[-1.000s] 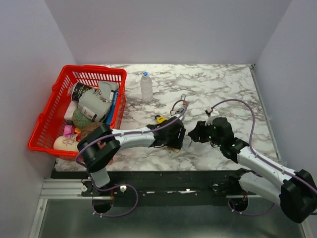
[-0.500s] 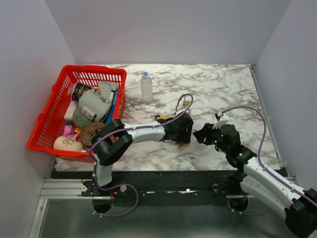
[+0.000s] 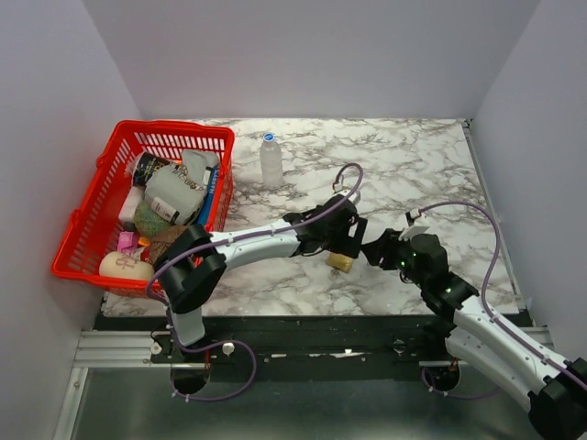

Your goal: Unlock with the key

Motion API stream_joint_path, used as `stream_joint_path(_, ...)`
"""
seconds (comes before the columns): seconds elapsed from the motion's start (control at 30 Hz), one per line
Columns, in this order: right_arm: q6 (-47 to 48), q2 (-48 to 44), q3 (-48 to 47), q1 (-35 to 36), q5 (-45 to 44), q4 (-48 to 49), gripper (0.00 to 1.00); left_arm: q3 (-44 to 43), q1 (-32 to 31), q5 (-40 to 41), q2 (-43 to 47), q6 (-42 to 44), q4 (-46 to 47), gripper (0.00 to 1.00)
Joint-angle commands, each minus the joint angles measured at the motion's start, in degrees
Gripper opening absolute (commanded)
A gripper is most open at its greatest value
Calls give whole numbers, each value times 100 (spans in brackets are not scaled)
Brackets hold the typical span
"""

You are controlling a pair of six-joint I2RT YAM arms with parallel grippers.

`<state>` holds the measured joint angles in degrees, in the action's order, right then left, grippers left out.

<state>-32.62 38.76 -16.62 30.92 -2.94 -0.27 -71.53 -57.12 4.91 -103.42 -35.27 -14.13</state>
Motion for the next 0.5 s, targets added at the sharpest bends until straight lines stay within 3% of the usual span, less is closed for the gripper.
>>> stream_joint_path(0.0,-244,263,-166,20,135,-359,59,-81,-1,133,944,652,-326,99)
stream_joint_path(0.13,-473,570,-183,125,154,-342,69,-37,227,-252,1989,1231,-871,99)
stream_joint_path(0.23,-578,869,-332,300,-22,-438,72,-72,903,-1069,2578,1382,-1363,99)
stream_joint_path(0.3,-666,1175,-447,450,-188,-631,73,-72,1682,-1517,2878,1469,-1565,99)
stream_joint_path(0.37,-806,1405,-631,573,-312,-780,74,-46,2063,-1388,3291,1845,-1619,99)
stream_joint_path(0.43,-912,1712,-728,670,-461,-808,76,33,2179,-576,3616,1971,-1646,99)
stream_joint_path(0.47,-1043,1809,-833,757,-531,-860,77,121,2179,-535,3740,2014,-1567,99)
